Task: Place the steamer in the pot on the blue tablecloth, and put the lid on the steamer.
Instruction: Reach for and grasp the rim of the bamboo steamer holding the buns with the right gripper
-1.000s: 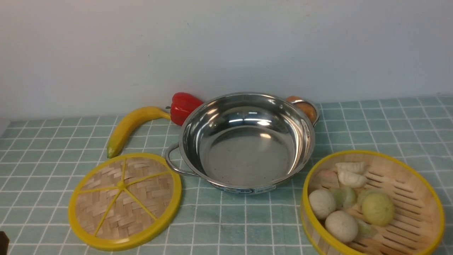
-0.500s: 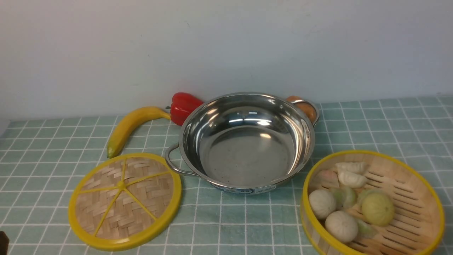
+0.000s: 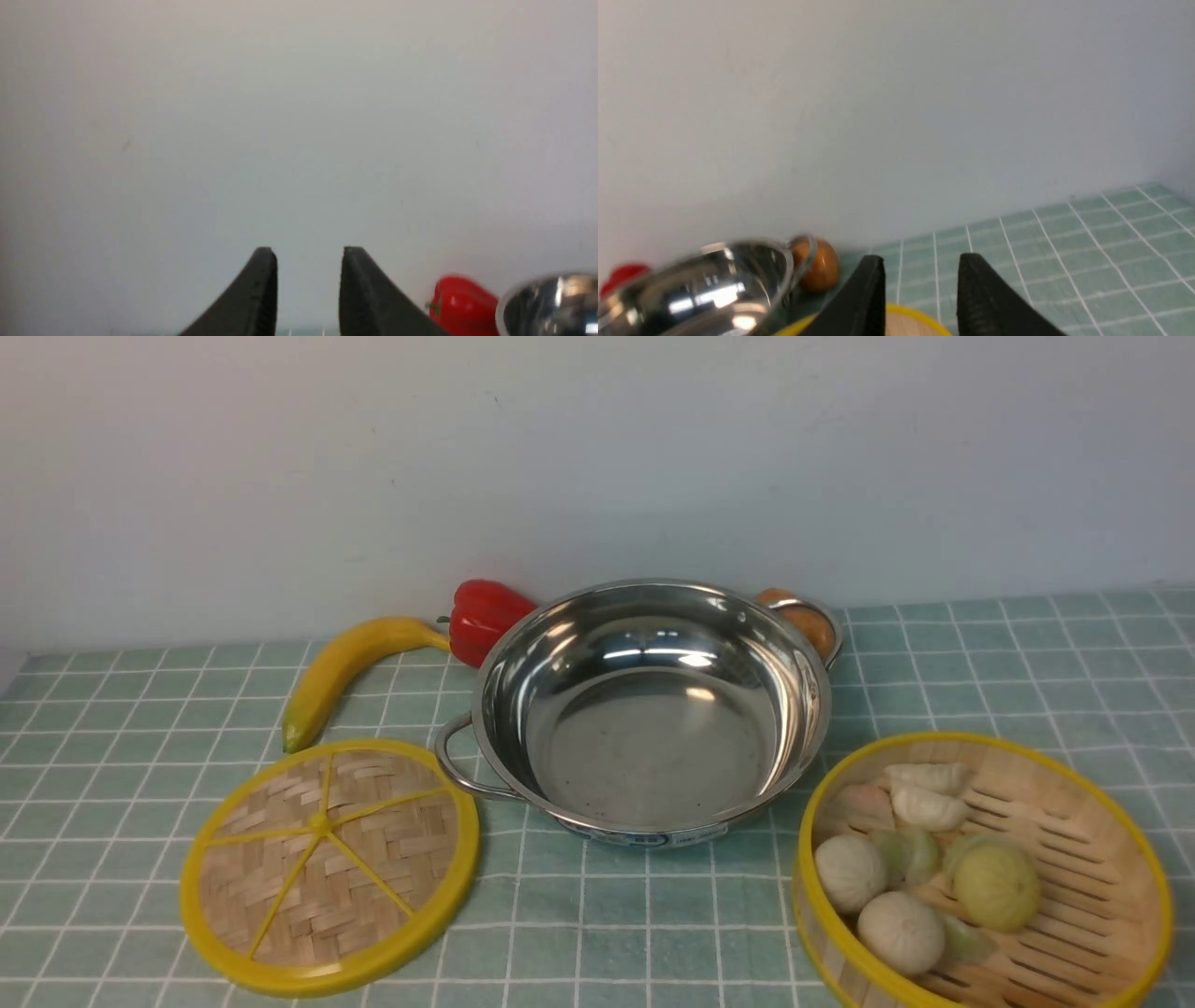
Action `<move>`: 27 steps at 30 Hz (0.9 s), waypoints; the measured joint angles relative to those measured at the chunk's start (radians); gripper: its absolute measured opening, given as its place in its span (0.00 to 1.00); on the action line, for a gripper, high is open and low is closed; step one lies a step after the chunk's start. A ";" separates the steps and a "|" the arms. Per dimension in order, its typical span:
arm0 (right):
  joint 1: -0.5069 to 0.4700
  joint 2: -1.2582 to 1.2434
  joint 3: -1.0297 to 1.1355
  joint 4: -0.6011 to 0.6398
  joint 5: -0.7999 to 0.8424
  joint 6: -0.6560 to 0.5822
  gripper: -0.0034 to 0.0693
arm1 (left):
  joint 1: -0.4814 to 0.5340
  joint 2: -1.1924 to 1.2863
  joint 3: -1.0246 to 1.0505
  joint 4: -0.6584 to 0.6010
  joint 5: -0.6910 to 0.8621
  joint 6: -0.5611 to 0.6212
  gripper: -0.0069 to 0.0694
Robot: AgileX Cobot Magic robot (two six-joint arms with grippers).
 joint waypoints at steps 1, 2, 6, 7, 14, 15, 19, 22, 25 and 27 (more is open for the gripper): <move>0.000 0.000 0.000 0.014 -0.014 0.000 0.38 | 0.000 0.000 0.000 0.000 -0.011 -0.005 0.34; 0.000 0.000 0.000 0.054 -0.049 0.005 0.38 | 0.000 0.000 0.000 0.000 -0.076 -0.020 0.35; 0.000 0.000 0.000 0.152 -0.192 0.008 0.38 | 0.000 0.000 0.000 0.000 -0.332 -0.056 0.36; 0.000 0.000 0.000 0.159 -0.213 0.008 0.38 | 0.000 0.000 0.000 0.001 -0.377 -0.057 0.36; 0.000 0.000 0.000 0.163 -0.255 0.026 0.38 | 0.000 0.000 0.000 0.004 -0.594 -0.064 0.37; 0.000 0.000 0.000 0.163 -0.259 0.027 0.38 | 0.000 0.000 0.000 0.004 -0.619 -0.065 0.37; 0.000 0.000 0.000 0.165 -0.264 0.027 0.38 | 0.000 0.000 0.000 0.007 -0.699 -0.066 0.37; 0.000 0.000 0.000 0.165 -0.253 0.029 0.38 | 0.000 0.000 0.000 0.013 -0.748 -0.068 0.38; 0.000 0.000 0.000 0.165 -0.252 0.029 0.38 | 0.000 0.000 0.000 0.031 -0.755 -0.074 0.38; 0.000 0.000 0.000 0.165 -0.252 0.029 0.38 | 0.000 0.000 0.000 0.045 -0.756 -0.077 0.38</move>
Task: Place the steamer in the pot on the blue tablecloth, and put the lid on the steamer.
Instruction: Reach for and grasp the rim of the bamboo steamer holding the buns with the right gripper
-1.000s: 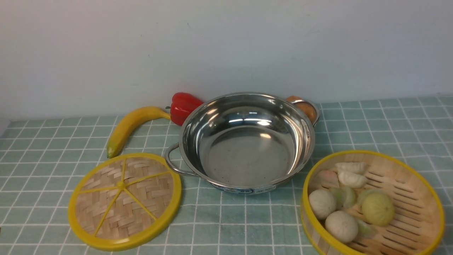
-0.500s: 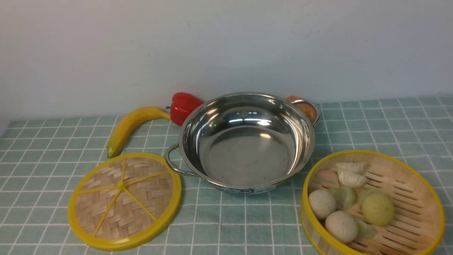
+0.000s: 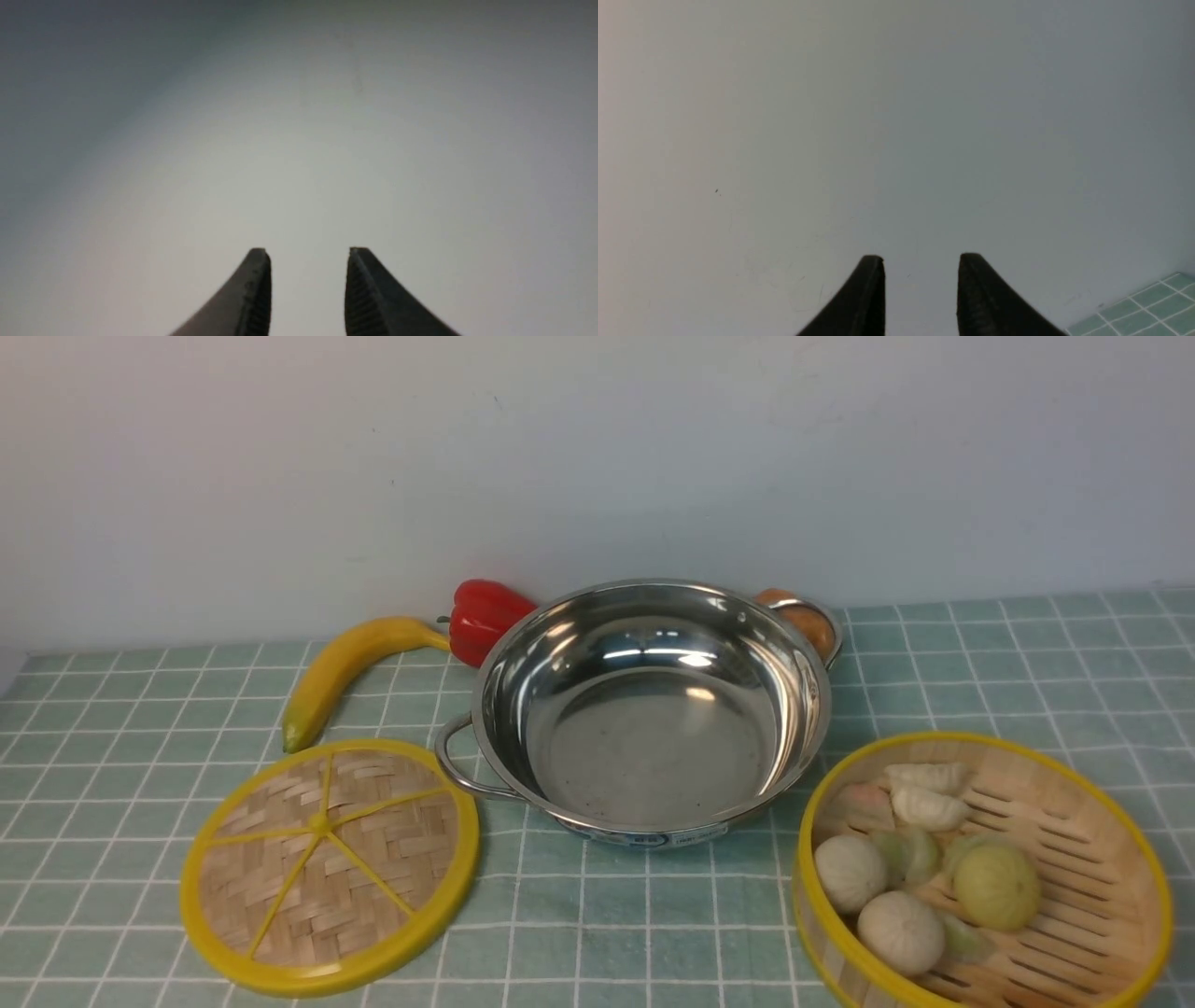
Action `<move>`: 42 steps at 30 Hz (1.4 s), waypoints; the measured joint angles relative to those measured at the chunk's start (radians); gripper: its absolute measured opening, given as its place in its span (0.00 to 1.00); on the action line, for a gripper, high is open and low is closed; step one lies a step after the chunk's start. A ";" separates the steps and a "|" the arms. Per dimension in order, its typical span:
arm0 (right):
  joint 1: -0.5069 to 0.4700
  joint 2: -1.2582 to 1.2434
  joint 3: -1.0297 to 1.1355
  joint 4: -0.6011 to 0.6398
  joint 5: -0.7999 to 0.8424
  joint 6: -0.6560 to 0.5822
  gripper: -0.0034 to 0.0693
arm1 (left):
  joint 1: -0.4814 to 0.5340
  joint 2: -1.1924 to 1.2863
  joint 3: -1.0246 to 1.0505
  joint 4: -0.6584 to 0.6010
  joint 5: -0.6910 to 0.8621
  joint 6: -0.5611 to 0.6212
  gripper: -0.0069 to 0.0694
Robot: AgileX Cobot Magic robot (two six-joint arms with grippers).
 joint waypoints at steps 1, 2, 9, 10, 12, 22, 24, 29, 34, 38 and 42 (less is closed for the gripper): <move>0.000 0.000 0.000 0.000 0.000 0.001 0.38 | 0.000 0.000 0.000 0.008 0.000 -0.006 0.39; 0.000 0.000 0.000 0.000 0.000 0.003 0.38 | 0.000 0.000 0.000 0.019 0.000 -0.010 0.39; 0.000 0.000 0.000 -0.013 -0.200 0.168 0.38 | 0.000 0.000 0.000 0.031 0.002 -0.084 0.41; 0.000 0.000 0.000 -0.031 -0.274 0.207 0.38 | 0.000 0.000 0.000 0.024 0.008 -0.099 0.41; 0.000 0.000 0.000 -0.108 -0.456 0.269 0.38 | 0.000 0.000 -0.018 -0.002 0.075 -0.128 0.41; 0.000 0.166 -0.288 -0.698 0.015 0.323 0.38 | 0.000 0.072 -0.313 -0.041 0.818 -0.154 0.41; 0.000 0.236 -0.354 -0.749 0.160 0.343 0.38 | 0.000 0.109 -0.337 -0.042 0.904 -0.154 0.41; 0.000 0.483 -0.503 -0.759 0.577 0.356 0.38 | 0.000 0.279 -0.382 -0.042 1.163 -0.154 0.41; 0.000 0.796 -0.636 -0.624 0.895 0.220 0.38 | 0.000 0.547 -0.448 -0.047 1.440 -0.154 0.41; 0.000 0.954 -0.710 -0.512 1.026 0.071 0.38 | 0.000 0.697 -0.518 -0.093 1.573 -0.126 0.41; 0.000 1.072 -0.758 -0.409 1.064 -0.021 0.38 | 0.000 0.830 -0.593 -0.175 1.682 -0.044 0.41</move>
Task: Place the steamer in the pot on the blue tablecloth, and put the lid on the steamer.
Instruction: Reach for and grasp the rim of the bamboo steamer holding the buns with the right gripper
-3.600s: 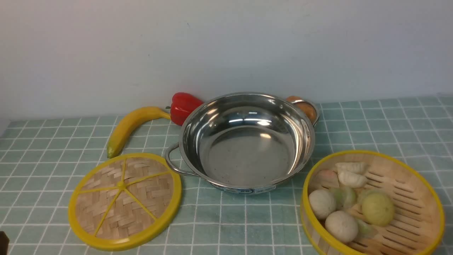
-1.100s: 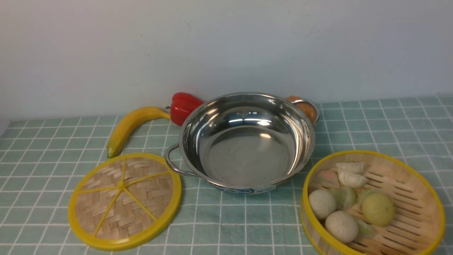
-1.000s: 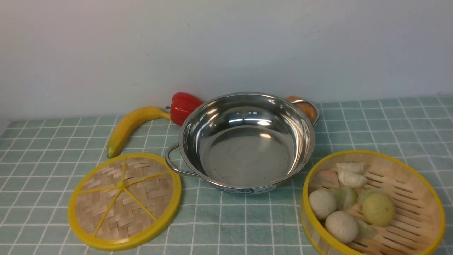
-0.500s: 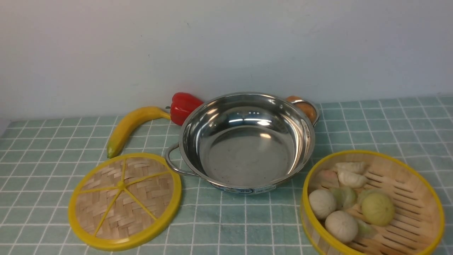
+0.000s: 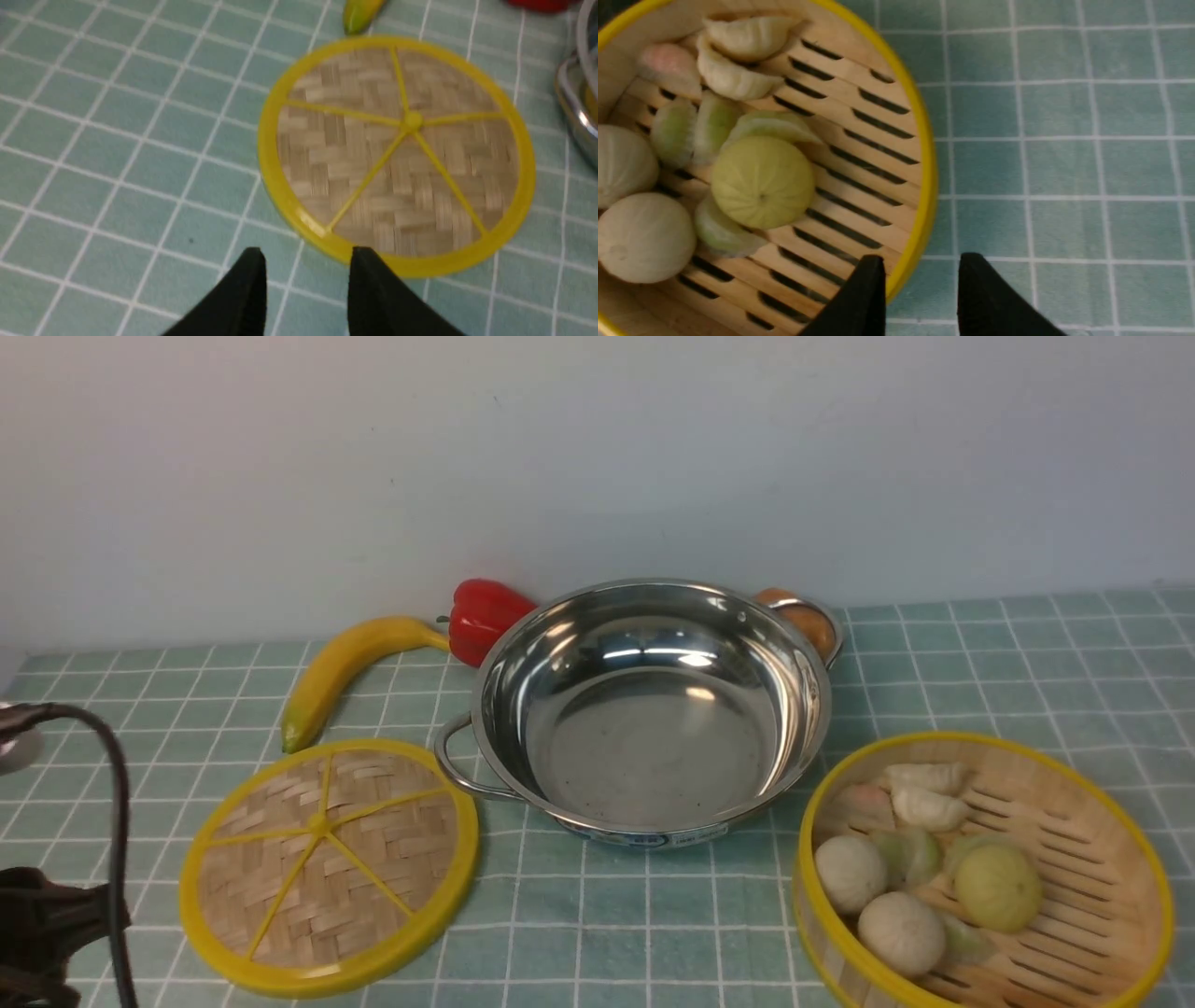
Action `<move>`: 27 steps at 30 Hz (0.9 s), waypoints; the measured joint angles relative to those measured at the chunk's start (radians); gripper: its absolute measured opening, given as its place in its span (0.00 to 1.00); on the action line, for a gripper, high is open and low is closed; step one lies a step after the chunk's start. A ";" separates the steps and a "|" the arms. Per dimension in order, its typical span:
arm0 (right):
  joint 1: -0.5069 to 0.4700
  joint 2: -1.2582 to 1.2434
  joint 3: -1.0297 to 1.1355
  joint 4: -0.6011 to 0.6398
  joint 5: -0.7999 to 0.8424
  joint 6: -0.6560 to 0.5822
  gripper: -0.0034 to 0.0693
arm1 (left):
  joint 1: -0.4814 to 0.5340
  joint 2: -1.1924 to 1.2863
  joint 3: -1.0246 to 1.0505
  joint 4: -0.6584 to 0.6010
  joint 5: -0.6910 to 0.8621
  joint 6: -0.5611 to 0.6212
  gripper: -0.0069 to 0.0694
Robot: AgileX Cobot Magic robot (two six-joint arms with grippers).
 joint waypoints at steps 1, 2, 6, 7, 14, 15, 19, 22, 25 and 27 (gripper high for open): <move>0.000 0.024 -0.013 0.017 0.005 -0.017 0.38 | 0.000 0.040 -0.016 -0.022 0.026 0.029 0.41; 0.000 0.051 -0.023 0.033 0.006 -0.036 0.38 | 0.000 0.071 -0.031 -0.046 0.044 0.067 0.41; 0.000 0.136 -0.040 0.049 0.005 -0.060 0.38 | 0.000 0.201 -0.079 -0.113 0.088 0.180 0.41; 0.000 0.152 -0.040 0.050 0.005 -0.063 0.38 | 0.000 0.231 -0.085 -0.125 0.092 0.198 0.41; 0.000 0.283 -0.040 0.050 -0.044 -0.064 0.38 | 0.000 0.400 -0.090 -0.152 0.100 0.271 0.41; 0.000 0.291 -0.040 0.050 -0.050 -0.064 0.38 | 0.000 0.414 -0.090 -0.153 0.099 0.274 0.41; 0.000 0.335 -0.040 0.049 -0.073 -0.064 0.38 | 0.000 0.452 -0.090 -0.156 0.097 0.280 0.41; 0.000 0.361 -0.040 0.030 -0.086 -0.057 0.38 | 0.000 0.461 -0.090 -0.158 0.090 0.281 0.41; 0.000 0.382 -0.041 0.006 -0.107 -0.036 0.38 | 0.000 0.461 -0.090 -0.160 0.078 0.282 0.41; 0.000 0.388 -0.041 -0.001 -0.113 -0.031 0.38 | 0.000 0.461 -0.090 -0.164 0.074 0.281 0.41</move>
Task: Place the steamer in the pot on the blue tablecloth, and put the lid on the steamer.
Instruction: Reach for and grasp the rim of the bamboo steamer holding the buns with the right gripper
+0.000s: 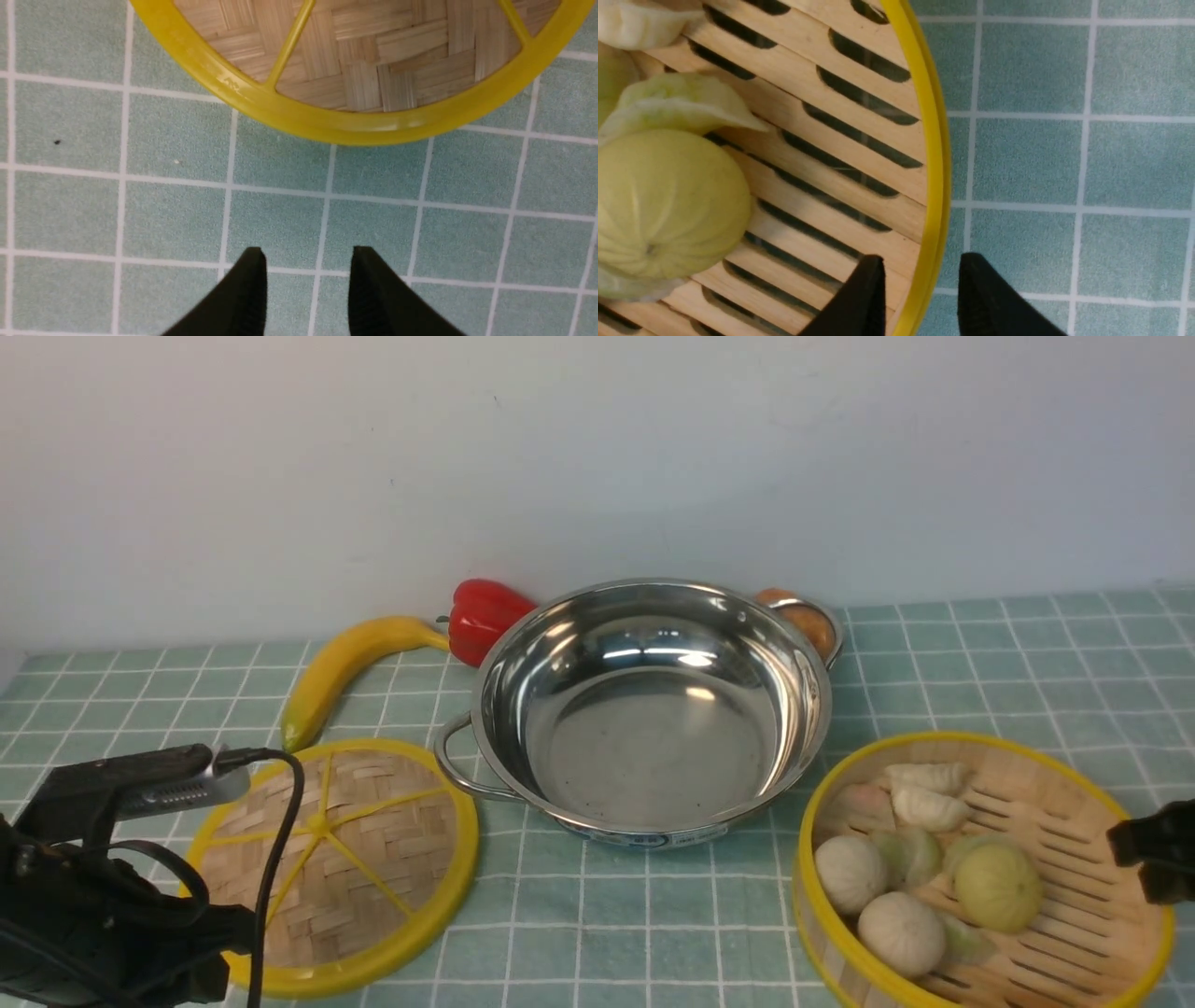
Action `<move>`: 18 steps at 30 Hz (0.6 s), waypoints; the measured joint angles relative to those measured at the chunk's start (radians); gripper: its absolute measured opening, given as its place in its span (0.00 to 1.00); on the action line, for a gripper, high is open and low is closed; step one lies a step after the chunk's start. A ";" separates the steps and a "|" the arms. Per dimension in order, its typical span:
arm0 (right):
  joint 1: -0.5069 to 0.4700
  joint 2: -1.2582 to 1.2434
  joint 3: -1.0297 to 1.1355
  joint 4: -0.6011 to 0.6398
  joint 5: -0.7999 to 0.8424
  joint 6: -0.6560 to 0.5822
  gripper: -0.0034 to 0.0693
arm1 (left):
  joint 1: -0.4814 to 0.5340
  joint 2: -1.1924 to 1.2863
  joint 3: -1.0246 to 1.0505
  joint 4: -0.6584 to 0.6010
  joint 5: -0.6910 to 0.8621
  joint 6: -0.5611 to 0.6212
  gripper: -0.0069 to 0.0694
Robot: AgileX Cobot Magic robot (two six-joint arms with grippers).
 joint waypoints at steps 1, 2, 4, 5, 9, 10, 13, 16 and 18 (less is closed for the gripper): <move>0.000 0.010 0.000 -0.007 -0.010 0.005 0.38 | 0.000 0.000 0.000 -0.008 -0.002 0.001 0.41; 0.000 0.018 0.000 -0.007 -0.018 0.007 0.38 | 0.000 0.000 0.000 -0.013 -0.002 0.001 0.41; 0.000 0.031 0.000 -0.008 -0.031 0.015 0.38 | 0.000 0.000 0.000 -0.017 -0.002 0.002 0.41; 0.000 0.041 0.000 -0.009 -0.041 0.016 0.38 | 0.000 0.000 0.000 -0.017 -0.002 0.003 0.41; 0.000 0.069 0.000 -0.010 -0.072 0.023 0.38 | 0.000 0.000 0.000 -0.018 -0.002 0.003 0.41; 0.000 0.077 0.000 -0.010 -0.080 0.024 0.38 | 0.000 0.000 0.000 -0.019 -0.002 0.003 0.41; 0.000 0.101 0.000 -0.010 -0.096 0.024 0.38 | 0.000 0.000 0.000 -0.019 -0.002 0.003 0.41; 0.000 0.139 0.000 -0.010 -0.106 0.024 0.37 | 0.000 0.000 0.000 -0.019 -0.002 0.003 0.41; 0.000 0.151 0.000 -0.010 -0.106 0.024 0.33 | 0.000 0.000 0.000 -0.019 -0.002 0.003 0.41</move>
